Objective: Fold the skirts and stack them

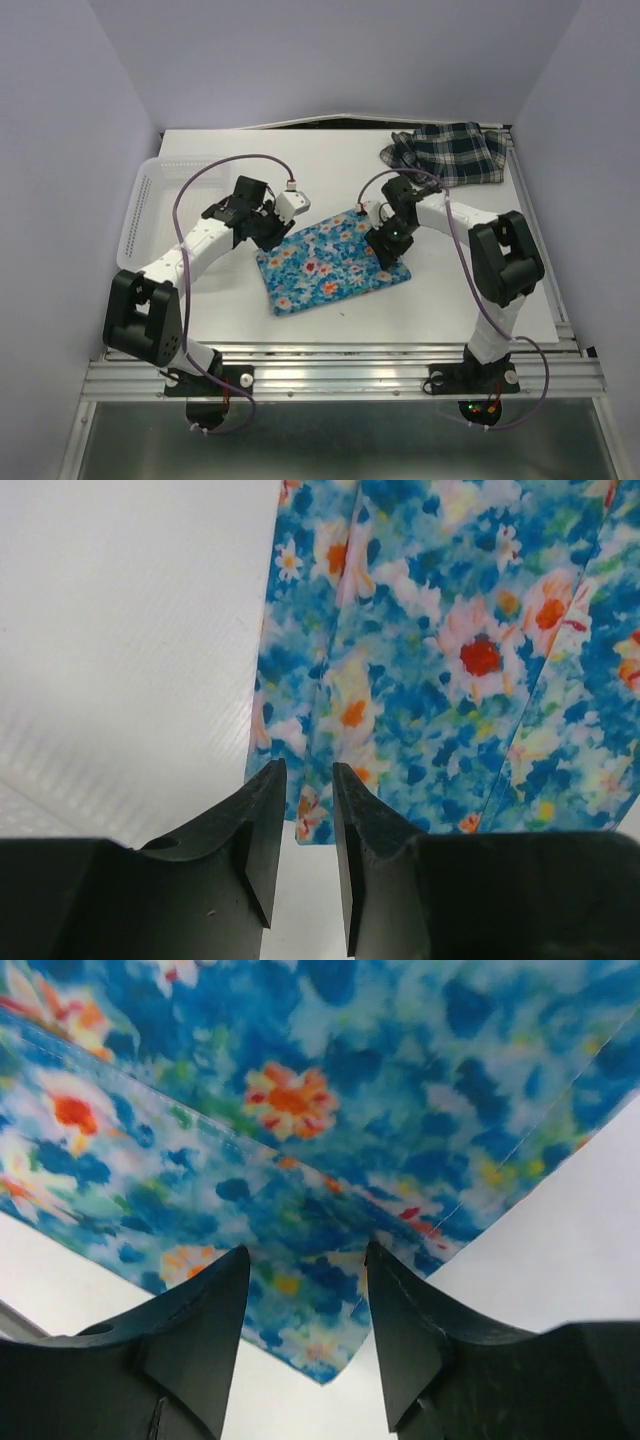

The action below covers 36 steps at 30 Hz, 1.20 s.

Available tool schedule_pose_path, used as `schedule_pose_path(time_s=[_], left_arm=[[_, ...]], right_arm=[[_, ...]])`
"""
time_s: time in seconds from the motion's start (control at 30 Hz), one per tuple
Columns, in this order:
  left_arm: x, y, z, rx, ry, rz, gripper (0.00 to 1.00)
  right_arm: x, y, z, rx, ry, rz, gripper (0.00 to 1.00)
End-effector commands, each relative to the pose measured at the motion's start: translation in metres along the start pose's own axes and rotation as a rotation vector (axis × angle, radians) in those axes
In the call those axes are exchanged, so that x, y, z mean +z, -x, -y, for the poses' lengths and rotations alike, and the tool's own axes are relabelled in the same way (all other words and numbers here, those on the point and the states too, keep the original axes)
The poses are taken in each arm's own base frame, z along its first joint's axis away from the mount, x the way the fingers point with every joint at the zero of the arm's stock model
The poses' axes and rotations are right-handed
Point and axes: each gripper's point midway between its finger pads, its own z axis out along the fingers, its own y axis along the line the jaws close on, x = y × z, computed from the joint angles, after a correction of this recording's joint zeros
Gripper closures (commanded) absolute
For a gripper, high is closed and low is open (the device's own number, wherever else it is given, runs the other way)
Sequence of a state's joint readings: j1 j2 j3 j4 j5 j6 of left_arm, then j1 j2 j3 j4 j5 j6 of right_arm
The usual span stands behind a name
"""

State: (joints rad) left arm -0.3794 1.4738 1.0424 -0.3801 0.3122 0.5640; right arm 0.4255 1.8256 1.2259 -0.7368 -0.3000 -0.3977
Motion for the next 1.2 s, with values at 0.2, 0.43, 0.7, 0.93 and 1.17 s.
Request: schedule_pose_path(time_s=[0.2, 0.43, 0.7, 0.93, 1.17], left_arm=[[-0.044, 0.007, 0.019, 0.299, 0.006, 0.135, 0.56], [-0.058, 0.019, 0.039, 0.49, -0.028, 0.217, 0.52], [-0.064, -0.022, 0.055, 1.043, 0.047, 0.256, 0.46], [-0.028, -0.043, 0.07, 1.257, 0.019, 0.262, 0.46], [0.007, -0.04, 0.075, 1.229, -0.101, 0.237, 0.46]], right_arm=[[0.022, 0.083, 0.126, -0.239, -0.286, 0.057, 0.44], [-0.029, 0.194, 0.144, -0.316, -0.364, 0.293, 0.32], [-0.093, 0.194, -0.009, -0.252, 0.037, 0.444, 0.33], [-0.05, 0.148, -0.079, -0.105, 0.3, 0.37, 0.4], [-0.007, 0.129, -0.109, 0.022, 0.506, 0.307, 0.42]])
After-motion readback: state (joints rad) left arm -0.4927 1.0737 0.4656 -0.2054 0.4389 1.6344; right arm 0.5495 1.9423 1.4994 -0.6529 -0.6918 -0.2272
